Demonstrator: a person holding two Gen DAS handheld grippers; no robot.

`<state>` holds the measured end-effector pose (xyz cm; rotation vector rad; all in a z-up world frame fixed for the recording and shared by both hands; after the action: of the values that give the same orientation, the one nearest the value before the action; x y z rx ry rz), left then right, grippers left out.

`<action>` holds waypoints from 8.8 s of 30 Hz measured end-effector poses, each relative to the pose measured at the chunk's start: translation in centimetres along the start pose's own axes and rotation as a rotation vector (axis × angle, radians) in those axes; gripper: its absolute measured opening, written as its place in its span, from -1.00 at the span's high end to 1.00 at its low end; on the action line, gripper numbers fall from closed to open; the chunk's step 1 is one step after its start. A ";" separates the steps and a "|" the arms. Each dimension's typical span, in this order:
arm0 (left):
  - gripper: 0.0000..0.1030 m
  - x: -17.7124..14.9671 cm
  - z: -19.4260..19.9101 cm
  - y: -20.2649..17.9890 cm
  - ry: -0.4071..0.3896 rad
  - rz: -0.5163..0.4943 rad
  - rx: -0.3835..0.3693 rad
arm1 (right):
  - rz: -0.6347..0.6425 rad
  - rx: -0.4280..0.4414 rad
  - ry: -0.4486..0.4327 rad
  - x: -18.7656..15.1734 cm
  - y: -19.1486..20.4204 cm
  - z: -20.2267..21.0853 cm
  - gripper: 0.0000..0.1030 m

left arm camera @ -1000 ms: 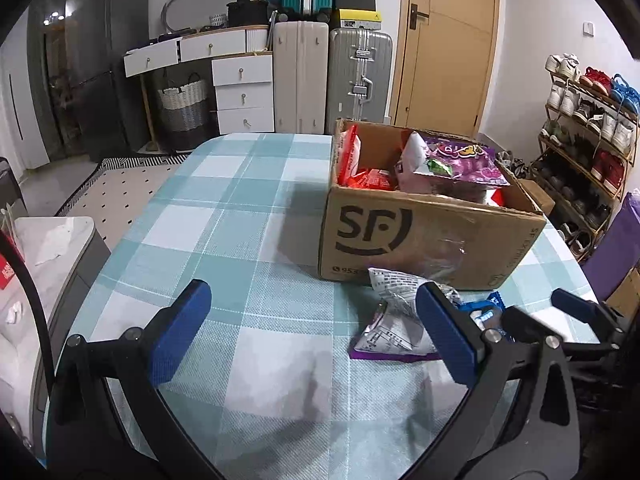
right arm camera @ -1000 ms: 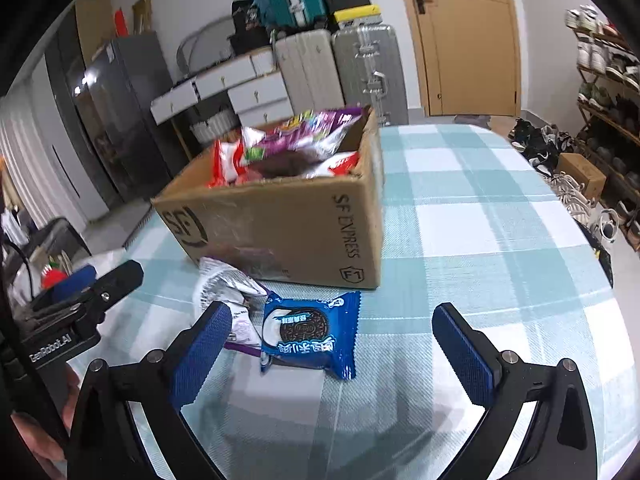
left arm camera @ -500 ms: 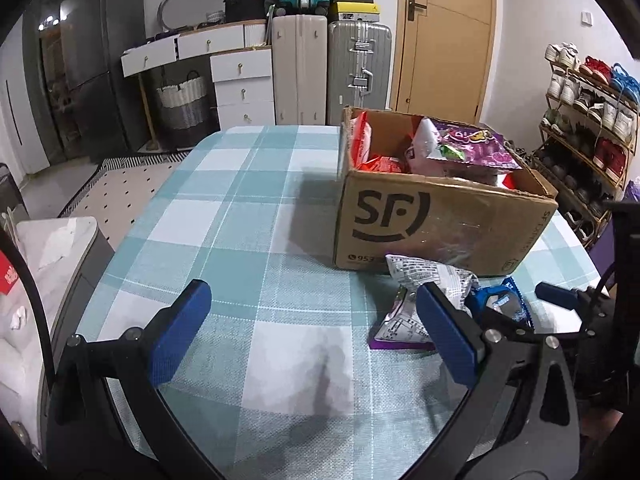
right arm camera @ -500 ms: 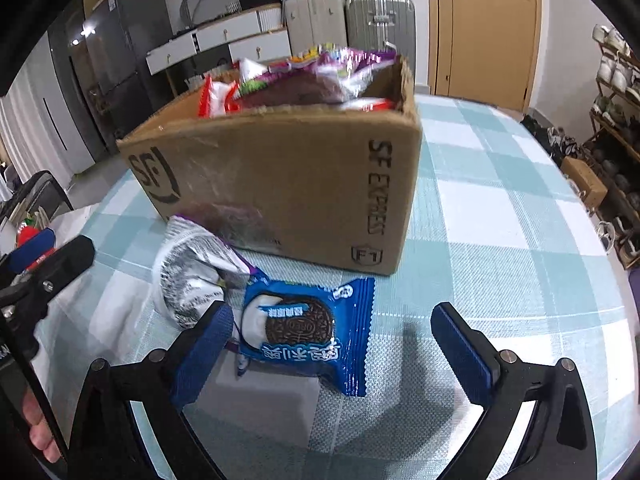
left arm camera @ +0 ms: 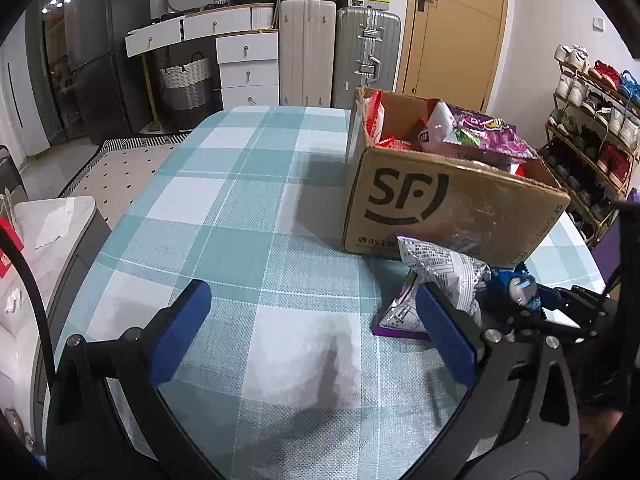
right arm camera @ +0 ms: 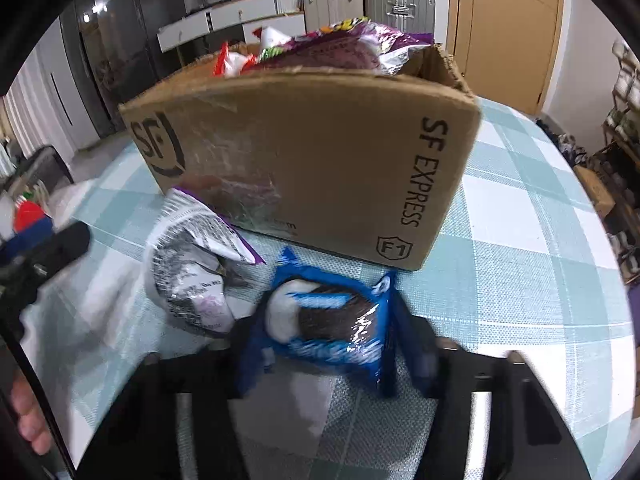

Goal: Organize snacks

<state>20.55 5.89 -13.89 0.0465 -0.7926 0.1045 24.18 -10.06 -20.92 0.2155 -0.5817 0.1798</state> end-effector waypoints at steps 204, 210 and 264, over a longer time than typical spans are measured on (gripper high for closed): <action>-0.99 5.1 20.5 2.2 -0.356 0.048 -0.098 | 0.042 0.223 -0.697 2.2 1.6 31.2 -0.99; -0.99 3.4 18.8 1.6 -0.464 -0.002 -0.036 | 0.070 0.148 -0.758 -0.7 0.8 30.0 -0.99; -0.99 -0.1 13.1 3.4 -0.435 0.033 0.025 | -0.033 0.189 -0.682 -4.7 -1.5 24.7 -0.99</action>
<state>10.79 8.22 -4.73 0.0815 -1.2274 0.1380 7.72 -18.22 -3.69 0.4766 -1.2397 0.1260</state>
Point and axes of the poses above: each gripper's, at about its wrist camera, not at the fingertips, and z roughly against the way its jaws point, y to its left, x to its top, the point moved 9 cm from there along -z, roughly the way its jaws point, and after that the axes turned 4 degrees about x, right-handed, at the moved point
